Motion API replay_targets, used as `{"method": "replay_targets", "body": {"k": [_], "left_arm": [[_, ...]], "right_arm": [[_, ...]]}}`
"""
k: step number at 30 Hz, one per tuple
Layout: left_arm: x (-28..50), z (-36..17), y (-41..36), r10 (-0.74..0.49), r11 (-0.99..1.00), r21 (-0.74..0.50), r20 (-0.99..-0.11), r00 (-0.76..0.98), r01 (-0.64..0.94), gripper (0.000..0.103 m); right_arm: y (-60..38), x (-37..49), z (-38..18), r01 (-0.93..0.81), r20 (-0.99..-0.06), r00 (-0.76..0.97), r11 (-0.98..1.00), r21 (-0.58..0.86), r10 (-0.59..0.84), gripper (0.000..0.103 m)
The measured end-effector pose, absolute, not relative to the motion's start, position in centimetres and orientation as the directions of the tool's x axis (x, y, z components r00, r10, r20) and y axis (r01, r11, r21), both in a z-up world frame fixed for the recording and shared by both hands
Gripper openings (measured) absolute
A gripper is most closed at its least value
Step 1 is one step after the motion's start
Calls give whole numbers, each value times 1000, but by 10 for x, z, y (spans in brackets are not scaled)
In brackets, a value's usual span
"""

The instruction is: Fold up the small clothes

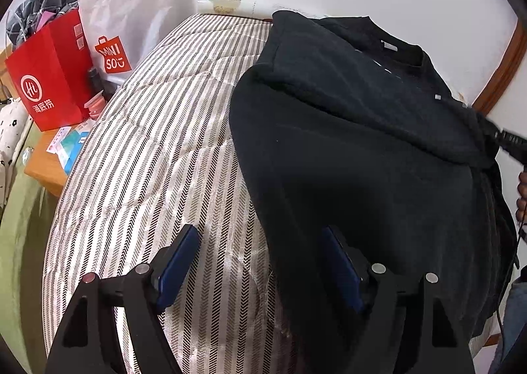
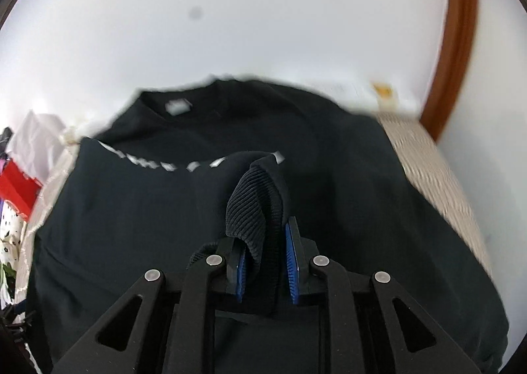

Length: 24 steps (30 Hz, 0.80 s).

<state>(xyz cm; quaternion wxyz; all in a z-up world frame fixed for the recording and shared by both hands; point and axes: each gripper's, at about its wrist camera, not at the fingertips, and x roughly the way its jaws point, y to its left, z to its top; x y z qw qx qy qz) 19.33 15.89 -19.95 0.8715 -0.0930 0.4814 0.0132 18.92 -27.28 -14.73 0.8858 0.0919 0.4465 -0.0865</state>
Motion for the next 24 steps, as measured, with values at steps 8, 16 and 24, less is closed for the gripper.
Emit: {"method": "replay_targets", "body": {"k": [8,16,24], "left_arm": [[189,-197,148,-63,986,-135,-847,528,-98,76],[173,-196,136,-66,989,-128,-836,544,-77,76],[166,-197,140,-66,990,-125,-825,561,-68,76]], "right_arm": [[-282,170,-157,277,-782,601,961,14,-162,35],[-284,165,-169,307,-804,533,946,-107,-264,41],[-294,119,-151,334,-764,534,921,-202,-362,63]]}}
